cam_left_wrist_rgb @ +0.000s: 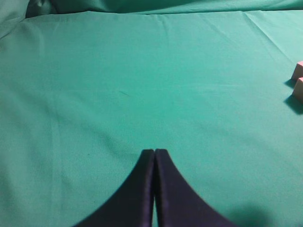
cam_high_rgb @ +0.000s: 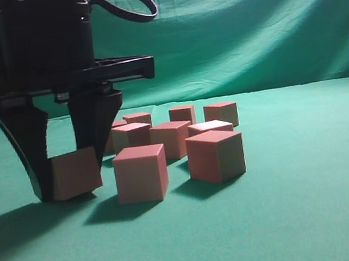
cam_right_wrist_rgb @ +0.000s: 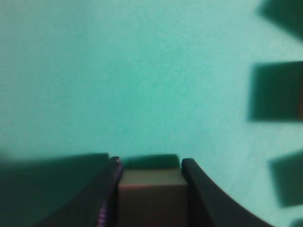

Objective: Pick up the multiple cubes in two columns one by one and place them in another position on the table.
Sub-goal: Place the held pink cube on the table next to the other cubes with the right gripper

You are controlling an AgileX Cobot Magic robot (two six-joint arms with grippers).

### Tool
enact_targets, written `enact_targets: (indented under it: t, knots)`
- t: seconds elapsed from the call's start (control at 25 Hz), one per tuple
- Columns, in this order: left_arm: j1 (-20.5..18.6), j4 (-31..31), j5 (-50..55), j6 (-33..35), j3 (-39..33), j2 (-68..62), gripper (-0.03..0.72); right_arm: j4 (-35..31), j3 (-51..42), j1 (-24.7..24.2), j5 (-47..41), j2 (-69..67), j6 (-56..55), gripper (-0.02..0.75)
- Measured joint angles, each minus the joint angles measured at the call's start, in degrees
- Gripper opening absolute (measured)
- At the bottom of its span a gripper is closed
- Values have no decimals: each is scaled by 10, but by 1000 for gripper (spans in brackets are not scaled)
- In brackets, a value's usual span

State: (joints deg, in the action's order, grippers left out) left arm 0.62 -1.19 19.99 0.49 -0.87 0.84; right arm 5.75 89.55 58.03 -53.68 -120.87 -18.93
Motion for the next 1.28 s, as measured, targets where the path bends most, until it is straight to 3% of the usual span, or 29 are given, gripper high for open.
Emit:
enact_targets:
  t: [1.2,1.28]
  knots:
    - [0,0,0,0,0,0,0,1,0,0,0,0,16,264]
    - [0,0,0,0,0,0,0,1,0,0,0,0,16,342]
